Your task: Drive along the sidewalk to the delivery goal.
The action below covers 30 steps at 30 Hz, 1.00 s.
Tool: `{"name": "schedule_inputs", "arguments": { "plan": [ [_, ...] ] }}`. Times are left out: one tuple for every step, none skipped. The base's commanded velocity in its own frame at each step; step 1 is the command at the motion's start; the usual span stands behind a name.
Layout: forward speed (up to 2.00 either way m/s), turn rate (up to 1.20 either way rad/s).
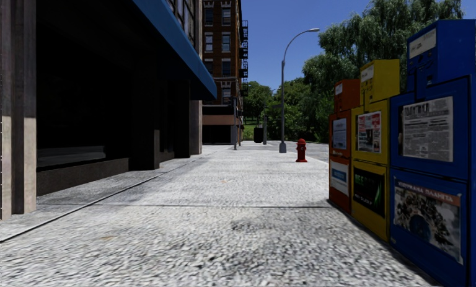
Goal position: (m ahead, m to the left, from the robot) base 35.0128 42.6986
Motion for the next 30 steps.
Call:
{"name": "schedule_inputs", "arguments": {
  "plan": [
    [2.0, 0.0],
    [2.0, 0.0],
    [2.0, 0.0],
    [2.0, 0.0],
    [2.0, 0.0],
    [2.0, 0.0],
    [2.0, 0.0],
    [2.0, 0.0],
    [2.0, 0.0],
    [2.0, 0.0],
    [2.0, 0.0],
    [2.0, 0.0],
    [2.0, 0.0],
    [2.0, 0.0],
    [2.0, 0.0],
    [2.0, 0.0],
    [2.0, 0.0],
    [2.0, 0.0],
    [2.0, 0.0],
    [2.0, 0.0],
    [2.0, 0.0],
    [2.0, 0.0],
    [2.0, 0.0],
    [2.0, 0.0],
    [2.0, 0.0],
    [2.0, 0.0],
    [2.0, 0.0],
    [2.0, 0.0],
    [2.0, 0.0],
    [2.0, 0.0]
  ]
}}
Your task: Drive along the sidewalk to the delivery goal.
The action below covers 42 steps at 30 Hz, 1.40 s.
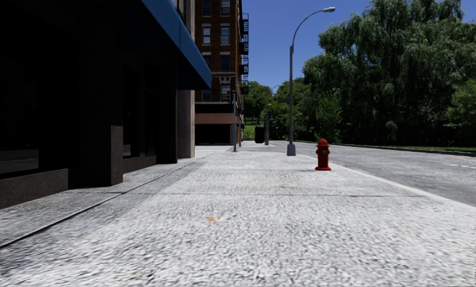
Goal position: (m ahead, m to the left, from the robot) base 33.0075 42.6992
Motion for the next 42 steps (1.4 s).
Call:
{"name": "schedule_inputs", "arguments": {
  "plan": [
    [2.0, 0.0],
    [2.0, 0.0],
    [2.0, 0.0],
    [2.0, 0.0],
    [2.0, 0.0],
    [2.0, 0.0],
    [2.0, 0.0],
    [2.0, 0.0],
    [2.0, 0.0],
    [2.0, 0.0],
    [2.0, 0.0],
    [2.0, 0.0],
    [2.0, 0.0],
    [2.0, 0.0],
    [2.0, 0.0],
    [2.0, 0.0],
    [2.0, 0.0],
    [2.0, 0.0],
    [2.0, 0.0],
    [2.0, 0.0],
    [2.0, 0.0],
    [2.0, 0.0],
    [2.0, 0.0],
    [2.0, 0.0],
    [2.0, 0.0],
    [2.0, 0.0],
    [2.0, 0.0],
    [2.0, 0.0],
    [2.0, 0.0],
    [2.0, 0.0],
    [2.0, 0.0],
    [2.0, 0.0],
    [2.0, 0.0],
    [2.0, 0.0],
    [2.0, 0.0],
    [2.0, 0.0],
    [2.0, 0.0],
    [2.0, 0.0],
    [2.0, 0.0],
    [2.0, 0.0],
    [2.0, 0.0],
    [2.0, 0.0]
  ]
}}
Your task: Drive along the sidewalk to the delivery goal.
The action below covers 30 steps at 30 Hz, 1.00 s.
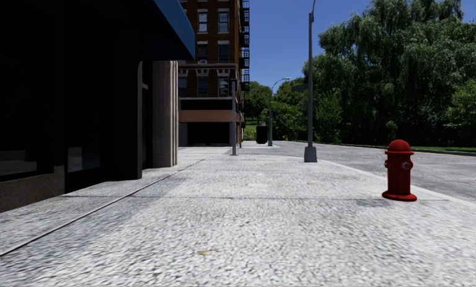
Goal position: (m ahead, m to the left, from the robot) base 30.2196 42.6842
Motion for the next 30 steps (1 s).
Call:
{"name": "schedule_inputs", "arguments": {
  "plan": [
    [2.0, 0.0],
    [2.0, 0.0],
    [2.0, 0.0],
    [2.0, 0.0],
    [2.0, 0.0],
    [2.0, 0.0],
    [2.0, 0.0],
    [2.0, 0.0],
    [2.0, 0.0],
    [2.0, 0.0],
    [2.0, 0.0],
    [2.0, 0.0],
    [2.0, 0.0],
    [2.0, 0.0],
    [2.0, 0.0],
    [2.0, 0.0],
    [2.0, 0.0],
    [2.0, 0.0],
    [2.0, 0.0],
    [2.0, 0.0],
    [2.0, 0.0],
    [2.0, 0.03],
    [2.0, 0.06],
    [2.0, 0.06],
    [2.0, 0.07],
    [2.0, 0.07],
    [2.0, 0.08],
    [2.0, 0.08],
    [2.0, 0.11],
    [2.0, 0.14]
  ]
}}
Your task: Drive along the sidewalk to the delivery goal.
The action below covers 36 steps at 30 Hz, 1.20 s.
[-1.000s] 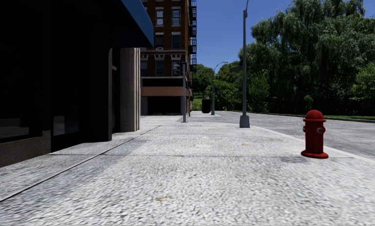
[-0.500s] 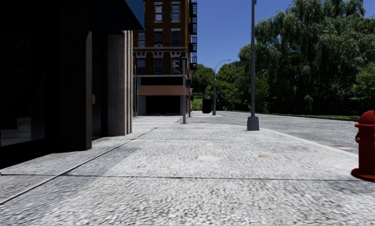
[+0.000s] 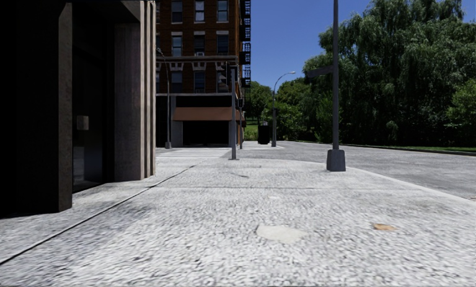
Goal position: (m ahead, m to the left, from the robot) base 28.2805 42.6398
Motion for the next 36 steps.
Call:
{"name": "schedule_inputs", "arguments": {
  "plan": [
    [2.0, 0.17],
    [2.0, 0.17],
    [2.0, 0.17],
    [2.0, 0.17],
    [2.0, 0.18],
    [2.0, 0.18],
    [2.0, 0.18],
    [2.0, 0.18],
    [2.0, 0.19],
    [2.0, 0.22],
    [2.0, 0.26],
    [2.0, 0.26],
    [2.0, 0.27],
    [2.0, 0.27],
    [2.0, 0.27],
    [2.0, 0.27],
    [2.0, 0.27],
    [2.0, 0.27],
    [2.0, 0.27],
    [2.0, 0.27],
    [2.0, 0.27],
    [2.0, 0.27],
    [2.0, 0.27],
    [2.0, 0.27],
    [2.0, 0.27],
    [2.0, 0.27],
    [2.0, 0.27],
    [2.0, 0.27],
    [2.0, 0.27],
    [2.0, 0.27],
    [2.0, 0.27],
    [2.0, 0.27],
    [2.0, 0.27],
    [2.0, 0.27],
    [2.0, 0.27],
    [2.0, 0.27]
  ]
}}
